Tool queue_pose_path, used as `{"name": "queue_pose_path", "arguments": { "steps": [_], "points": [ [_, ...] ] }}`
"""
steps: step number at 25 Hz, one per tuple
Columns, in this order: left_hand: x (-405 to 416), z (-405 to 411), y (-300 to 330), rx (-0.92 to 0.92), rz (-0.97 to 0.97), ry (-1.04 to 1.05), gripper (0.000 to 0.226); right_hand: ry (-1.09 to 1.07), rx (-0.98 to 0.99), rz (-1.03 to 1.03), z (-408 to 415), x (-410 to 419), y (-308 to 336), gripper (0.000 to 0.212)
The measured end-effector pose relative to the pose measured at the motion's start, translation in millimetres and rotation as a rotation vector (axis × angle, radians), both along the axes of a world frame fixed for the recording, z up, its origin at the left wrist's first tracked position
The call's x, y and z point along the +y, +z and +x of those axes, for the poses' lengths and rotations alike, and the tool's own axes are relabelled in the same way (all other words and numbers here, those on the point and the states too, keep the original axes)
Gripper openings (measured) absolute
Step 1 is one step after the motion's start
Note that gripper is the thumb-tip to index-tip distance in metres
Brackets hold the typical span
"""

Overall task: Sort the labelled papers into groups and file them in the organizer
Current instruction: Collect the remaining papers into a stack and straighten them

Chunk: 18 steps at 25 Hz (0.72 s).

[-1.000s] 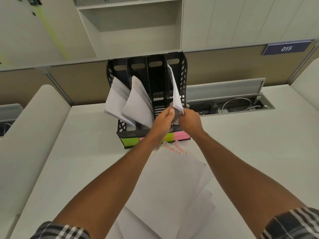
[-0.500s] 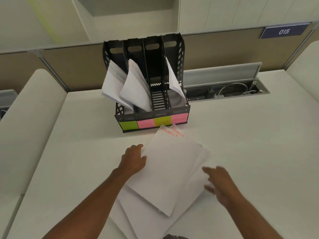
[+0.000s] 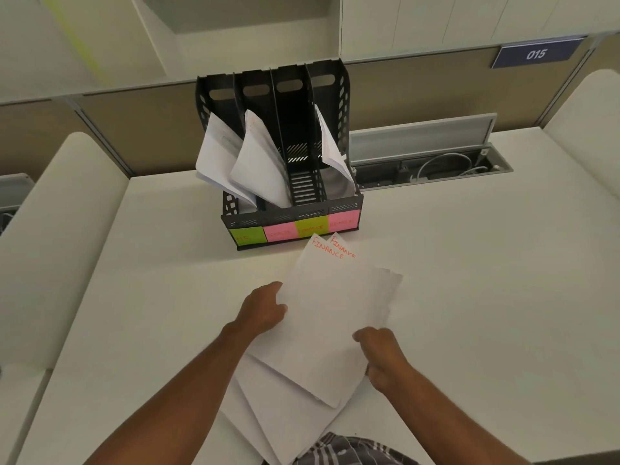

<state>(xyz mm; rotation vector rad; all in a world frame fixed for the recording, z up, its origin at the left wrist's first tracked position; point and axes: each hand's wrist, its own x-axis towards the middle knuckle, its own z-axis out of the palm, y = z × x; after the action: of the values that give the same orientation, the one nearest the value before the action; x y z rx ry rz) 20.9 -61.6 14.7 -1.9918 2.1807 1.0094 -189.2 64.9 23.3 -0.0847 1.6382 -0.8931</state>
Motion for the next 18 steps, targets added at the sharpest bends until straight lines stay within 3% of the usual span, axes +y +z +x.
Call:
{"name": "queue_pose_path", "arguments": {
  "steps": [3, 6, 10, 13, 16, 18],
  "points": [
    [1.2, 0.1, 3.0, 0.153, 0.078, 0.146, 0.055, 0.026, 0.036, -0.109, 2.4, -20.2, 2.3, 0.036],
    [2.7, 5.8, 15.7, 0.295, 0.140, 0.211, 0.019, 0.044, 0.177, -0.239, -6.1, -27.0, 12.8, 0.032],
    [15.0, 12.3, 49.7, 0.781, 0.253, 0.293, 0.042, 0.096, 0.428, -0.522, -18.4, -32.0, 50.9, 0.029],
    [27.0, -0.5, 79.0, 0.983, 0.083, 0.304, 0.035, 0.136, 0.575, -0.751, -24.1, -40.1, 95.8, 0.024],
    [39.8, -13.4, 104.6, 1.013, -0.241, 0.309, 0.019, 0.128, 0.615, -1.005, -28.3, -44.8, 134.6, 0.007],
    [48.1, -18.2, 112.3, 1.022, -0.411, 0.312, 0.019, 0.129, 0.647, -1.114, -27.4, -44.2, 145.9, 0.017]
  ]
}}
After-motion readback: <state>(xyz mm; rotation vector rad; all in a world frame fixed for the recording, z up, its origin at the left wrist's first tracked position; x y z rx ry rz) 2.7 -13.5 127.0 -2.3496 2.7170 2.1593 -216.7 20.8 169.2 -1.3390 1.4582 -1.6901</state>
